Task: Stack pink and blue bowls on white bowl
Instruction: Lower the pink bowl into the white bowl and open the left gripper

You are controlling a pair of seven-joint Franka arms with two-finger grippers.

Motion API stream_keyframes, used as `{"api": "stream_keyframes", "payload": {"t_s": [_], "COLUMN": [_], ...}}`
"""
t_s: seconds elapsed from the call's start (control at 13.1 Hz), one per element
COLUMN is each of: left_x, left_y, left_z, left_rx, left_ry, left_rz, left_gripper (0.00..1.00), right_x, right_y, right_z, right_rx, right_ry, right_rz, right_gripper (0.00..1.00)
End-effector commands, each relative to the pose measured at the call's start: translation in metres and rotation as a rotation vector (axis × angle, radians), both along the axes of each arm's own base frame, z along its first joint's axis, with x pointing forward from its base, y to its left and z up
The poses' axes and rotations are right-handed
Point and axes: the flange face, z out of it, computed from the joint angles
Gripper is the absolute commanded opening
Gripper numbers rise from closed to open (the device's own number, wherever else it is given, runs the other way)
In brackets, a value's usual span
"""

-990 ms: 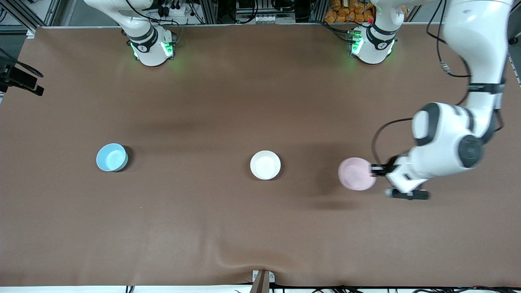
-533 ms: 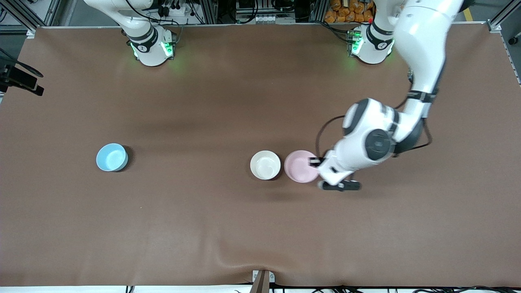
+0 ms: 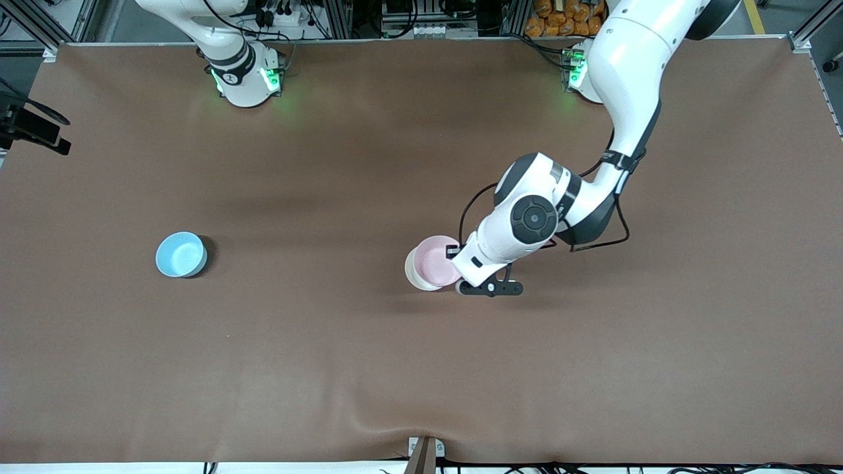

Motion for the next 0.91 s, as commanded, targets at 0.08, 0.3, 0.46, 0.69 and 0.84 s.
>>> {"api": "stream_keyframes", "payload": {"t_s": [0.08, 0.3, 0.46, 0.69, 0.84], "left_x": [0.004, 0.003, 0.001, 0.000, -0.002], "left_y": [-0.009, -0.009, -0.011, -0.012, -0.017], "left_z": [-0.013, -0.024, -0.023, -0.038, -0.048], "left_rx": [-0.038, -0.038, -0.047, -0.043, -0.048], "left_ry": [0.002, 0.013, 0.021, 0.030, 0.022], "left_rz": [0.026, 0.025, 0.024, 0.022, 0.022], "left_gripper": [0.00, 0.00, 0.00, 0.00, 0.00], "right_x": [0.001, 0.001, 0.001, 0.005, 0.013], "right_y": [0.000, 0.001, 0.002, 0.005, 0.005], "right_z": [0.002, 0.002, 0.001, -0.002, -0.012], "right_rx": [-0.002, -0.002, -0.002, 0.000, -0.001], "right_ry": [-0.005, -0.005, -0.003, -0.001, 0.007], "right_rz": [-0.015, -0.014, -0.012, -0.006, -0.006], "right_gripper": [1.00, 1.00, 1.00, 1.00, 1.00]}}
